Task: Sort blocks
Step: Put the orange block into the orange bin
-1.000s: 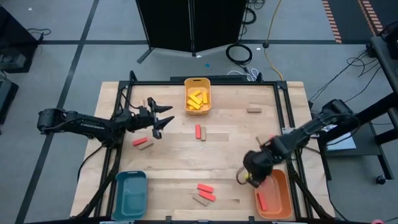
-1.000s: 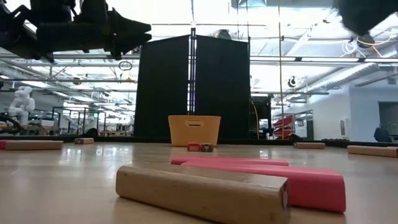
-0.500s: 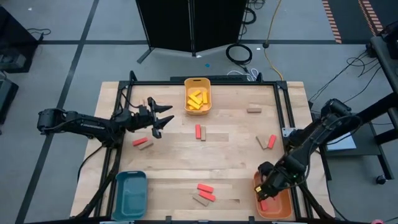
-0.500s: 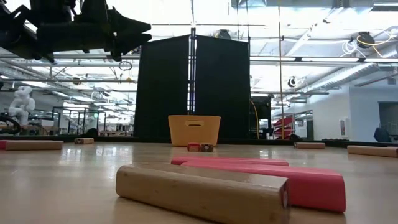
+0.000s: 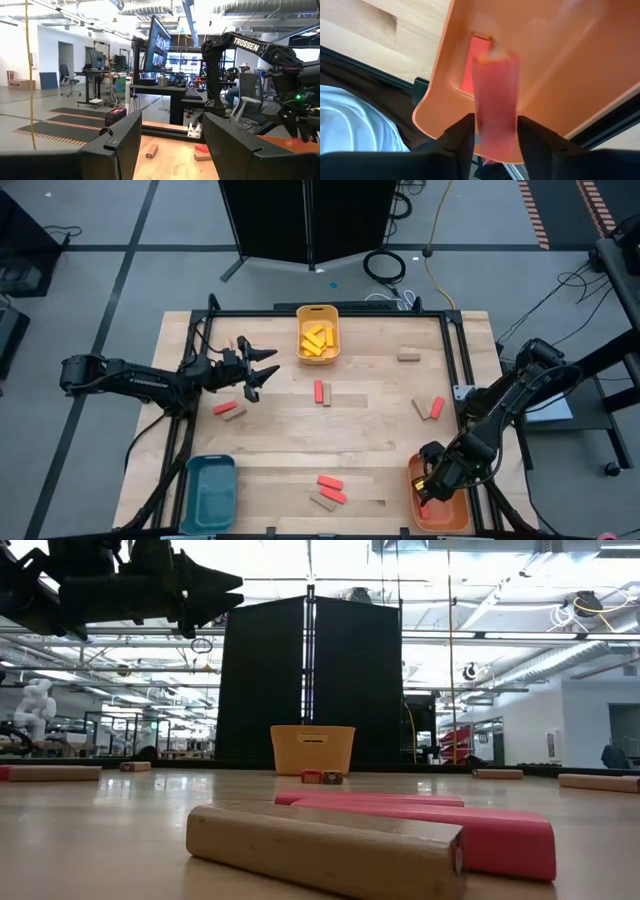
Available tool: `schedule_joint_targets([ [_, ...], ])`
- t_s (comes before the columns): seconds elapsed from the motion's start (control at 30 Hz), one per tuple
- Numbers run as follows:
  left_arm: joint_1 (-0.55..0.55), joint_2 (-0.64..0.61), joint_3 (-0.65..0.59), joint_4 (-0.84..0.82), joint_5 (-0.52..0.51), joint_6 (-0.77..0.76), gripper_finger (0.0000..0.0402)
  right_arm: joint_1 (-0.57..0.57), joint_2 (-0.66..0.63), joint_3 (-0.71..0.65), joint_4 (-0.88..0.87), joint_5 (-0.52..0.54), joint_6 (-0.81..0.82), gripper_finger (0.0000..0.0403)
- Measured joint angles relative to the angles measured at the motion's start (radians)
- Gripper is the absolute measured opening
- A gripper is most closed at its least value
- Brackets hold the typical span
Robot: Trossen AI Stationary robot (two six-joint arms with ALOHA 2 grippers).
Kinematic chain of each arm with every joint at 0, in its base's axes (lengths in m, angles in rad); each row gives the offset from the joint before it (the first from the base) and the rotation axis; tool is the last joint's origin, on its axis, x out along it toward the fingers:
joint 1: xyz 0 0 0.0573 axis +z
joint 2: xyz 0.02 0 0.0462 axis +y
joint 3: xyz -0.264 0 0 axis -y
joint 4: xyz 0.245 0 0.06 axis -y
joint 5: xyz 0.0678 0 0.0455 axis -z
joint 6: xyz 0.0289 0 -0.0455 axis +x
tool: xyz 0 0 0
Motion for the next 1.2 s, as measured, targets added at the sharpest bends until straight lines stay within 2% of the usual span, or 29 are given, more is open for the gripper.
schedule_joint_targets([
  [0.17,0.0,0.0,0.0,0.0,0.0,-0.008,0.0207,0.0,0.0,0.0,0.0,-0.006,0.0,0.0174],
  [0.33,0.0,0.0,0.0,0.0,0.0,-0.008,0.0207,0.0,0.0,0.0,0.016,-0.01,-0.03,0.0194],
  [0.77,-0.001,0.0,0.0,0.001,0.0,-0.009,0.0207,-0.03,-0.014,0.015,0.106,0.001,-0.119,0.0193],
  [0.97,-0.001,0.0,0.0,0.001,0.001,-0.01,0.0207,-0.088,-0.015,0.028,0.112,0.078,-0.236,0.0193],
  [1.2,-0.001,0.0,0.0,0.001,0.005,-0.01,0.0207,-0.16,-0.015,0.028,0.185,0.098,-0.395,0.0192],
])
